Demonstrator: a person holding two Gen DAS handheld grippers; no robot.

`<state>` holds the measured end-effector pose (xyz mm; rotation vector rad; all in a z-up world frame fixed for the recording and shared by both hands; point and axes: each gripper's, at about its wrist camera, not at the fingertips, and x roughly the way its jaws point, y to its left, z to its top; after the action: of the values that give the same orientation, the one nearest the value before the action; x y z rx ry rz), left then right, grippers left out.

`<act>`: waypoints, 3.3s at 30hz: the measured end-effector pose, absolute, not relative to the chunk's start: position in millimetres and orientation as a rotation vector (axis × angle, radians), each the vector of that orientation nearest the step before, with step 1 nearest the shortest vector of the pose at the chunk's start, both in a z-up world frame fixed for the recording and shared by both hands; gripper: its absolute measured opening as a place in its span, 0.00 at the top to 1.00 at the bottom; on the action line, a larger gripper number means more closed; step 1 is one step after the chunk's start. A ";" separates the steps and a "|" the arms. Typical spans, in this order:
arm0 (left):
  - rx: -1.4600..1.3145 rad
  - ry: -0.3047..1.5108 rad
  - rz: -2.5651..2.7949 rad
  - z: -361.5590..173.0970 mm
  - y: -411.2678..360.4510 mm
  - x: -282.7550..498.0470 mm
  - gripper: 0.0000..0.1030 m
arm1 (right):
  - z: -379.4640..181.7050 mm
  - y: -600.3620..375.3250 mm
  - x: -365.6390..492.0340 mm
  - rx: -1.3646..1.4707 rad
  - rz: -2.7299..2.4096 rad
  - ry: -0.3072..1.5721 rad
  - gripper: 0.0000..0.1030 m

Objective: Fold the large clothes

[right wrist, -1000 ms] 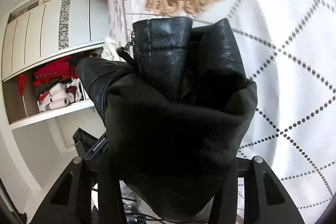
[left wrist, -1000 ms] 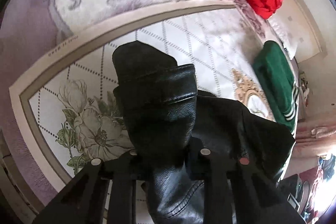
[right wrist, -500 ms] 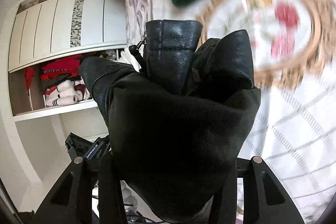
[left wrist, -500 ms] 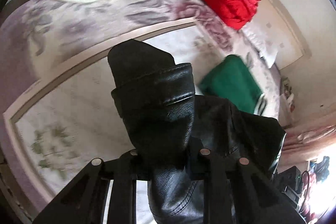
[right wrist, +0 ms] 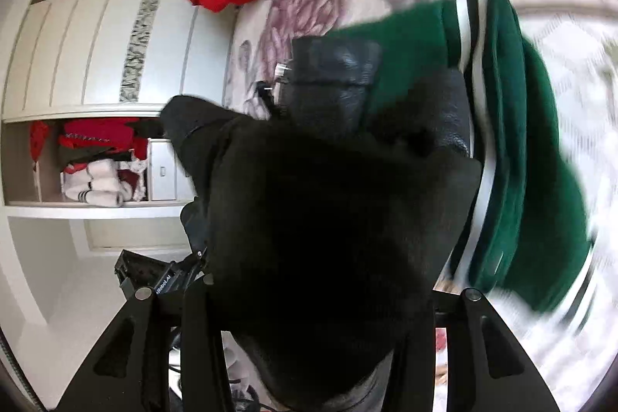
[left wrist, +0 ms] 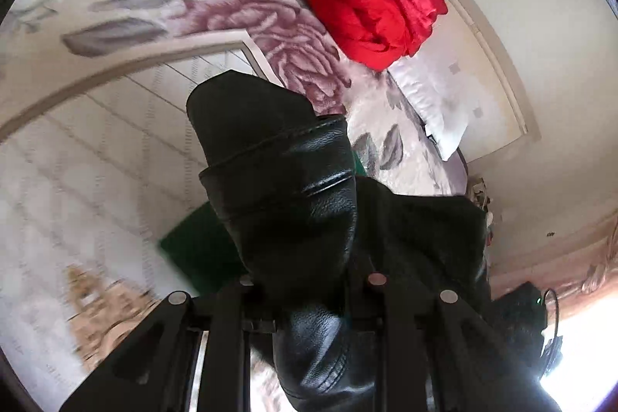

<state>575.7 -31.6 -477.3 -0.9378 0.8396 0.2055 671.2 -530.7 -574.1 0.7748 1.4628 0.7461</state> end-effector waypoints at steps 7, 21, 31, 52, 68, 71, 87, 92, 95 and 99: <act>-1.058 0.816 0.164 -485.9 -17.8 595.6 0.83 | -562.0 -524.3 734.5 0.716 0.766 1.446 0.53; -0.932 0.980 0.122 -551.1 -45.1 632.6 0.72 | -658.2 -549.0 784.6 0.766 0.653 1.598 0.48; -0.511 1.000 0.095 -489.0 -69.4 628.8 0.01 | -620.9 -544.7 750.2 0.407 0.422 1.509 0.12; -0.019 0.959 0.110 -293.2 -111.9 503.9 0.01 | -389.6 -492.1 448.9 -0.055 -0.258 1.097 0.00; 0.043 0.820 0.026 -76.3 -134.6 316.1 0.01 | -108.9 -459.7 210.5 -0.050 -0.292 0.878 0.00; 0.053 0.803 0.013 -54.7 -139.8 290.0 0.01 | -72.8 -458.4 173.8 -0.036 -0.289 0.843 0.00; 0.010 0.754 0.019 4.8 -125.8 227.5 0.01 | 31.2 -443.9 58.8 -0.030 -0.285 0.739 0.00; -0.014 0.793 0.044 9.7 -116.3 216.8 0.01 | 44.2 -435.5 55.7 -0.045 -0.262 0.731 0.00; -0.009 0.788 0.051 15.2 -113.7 211.3 0.01 | 50.7 -431.1 53.7 -0.040 -0.236 0.732 0.00; -0.005 0.768 0.052 21.3 -109.0 201.6 0.01 | 54.1 -426.8 52.6 -0.044 -0.224 0.725 0.00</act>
<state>201.6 -109.0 21.3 -0.0054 0.7680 0.0515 52.6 -426.8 54.1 -0.0445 0.7254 -0.2237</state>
